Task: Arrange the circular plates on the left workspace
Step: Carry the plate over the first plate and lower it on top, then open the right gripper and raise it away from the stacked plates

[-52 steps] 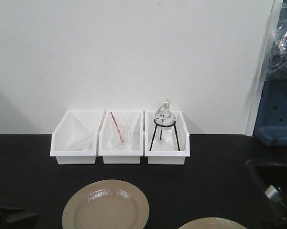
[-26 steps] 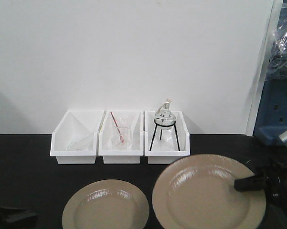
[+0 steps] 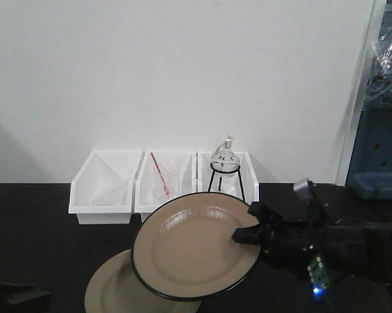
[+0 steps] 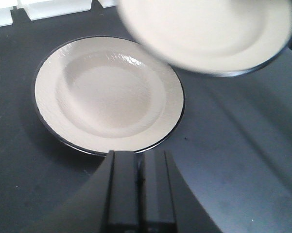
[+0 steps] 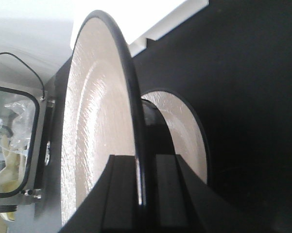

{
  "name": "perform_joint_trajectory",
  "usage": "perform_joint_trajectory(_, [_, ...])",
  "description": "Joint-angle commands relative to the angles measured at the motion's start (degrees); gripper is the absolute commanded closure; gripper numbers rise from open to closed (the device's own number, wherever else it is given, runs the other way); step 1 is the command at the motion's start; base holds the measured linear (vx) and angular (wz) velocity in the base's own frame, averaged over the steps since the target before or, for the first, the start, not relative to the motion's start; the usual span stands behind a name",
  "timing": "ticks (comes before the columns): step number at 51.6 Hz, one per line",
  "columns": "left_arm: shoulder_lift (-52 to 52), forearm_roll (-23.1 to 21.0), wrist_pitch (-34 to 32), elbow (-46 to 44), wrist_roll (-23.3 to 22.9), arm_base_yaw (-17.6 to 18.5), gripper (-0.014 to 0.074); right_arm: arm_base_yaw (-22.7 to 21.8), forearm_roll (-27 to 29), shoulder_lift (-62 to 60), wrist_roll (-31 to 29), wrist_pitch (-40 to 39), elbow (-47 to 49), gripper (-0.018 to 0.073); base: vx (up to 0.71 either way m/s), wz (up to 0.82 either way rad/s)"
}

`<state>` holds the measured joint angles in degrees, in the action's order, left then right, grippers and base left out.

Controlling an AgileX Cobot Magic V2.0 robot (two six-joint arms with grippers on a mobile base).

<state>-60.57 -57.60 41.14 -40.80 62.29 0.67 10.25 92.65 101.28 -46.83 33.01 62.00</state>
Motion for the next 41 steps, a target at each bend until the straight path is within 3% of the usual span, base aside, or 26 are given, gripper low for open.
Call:
perform_joint_trajectory(1, [1.10, -2.85, -0.54, -1.51, -0.58, 0.16, 0.0596, 3.18, 9.75, -0.04, -4.13, -0.25, 2.28, 0.0565, 0.00, 0.00])
perform_joint_trajectory(16, [1.10, -2.80, 0.49, -1.51, -0.58, 0.16, 0.0596, 8.52, 9.70, 9.14, -4.44, -1.17, 10.26, 0.0565, 0.00, 0.00])
perform_joint_trajectory(34, [1.10, -2.80, 0.92, -1.51, -0.58, 0.16, 0.0596, 9.20, 9.70, 15.10, -3.03, -0.54, 14.65, 0.0557, 0.00, 0.00])
perform_joint_trajectory(41, [1.10, -2.80, 0.92, -1.51, -0.58, 0.16, 0.0596, 9.20, 9.70, 16.38, -5.09, 0.63, 14.65, 0.0494, 0.00, 0.00])
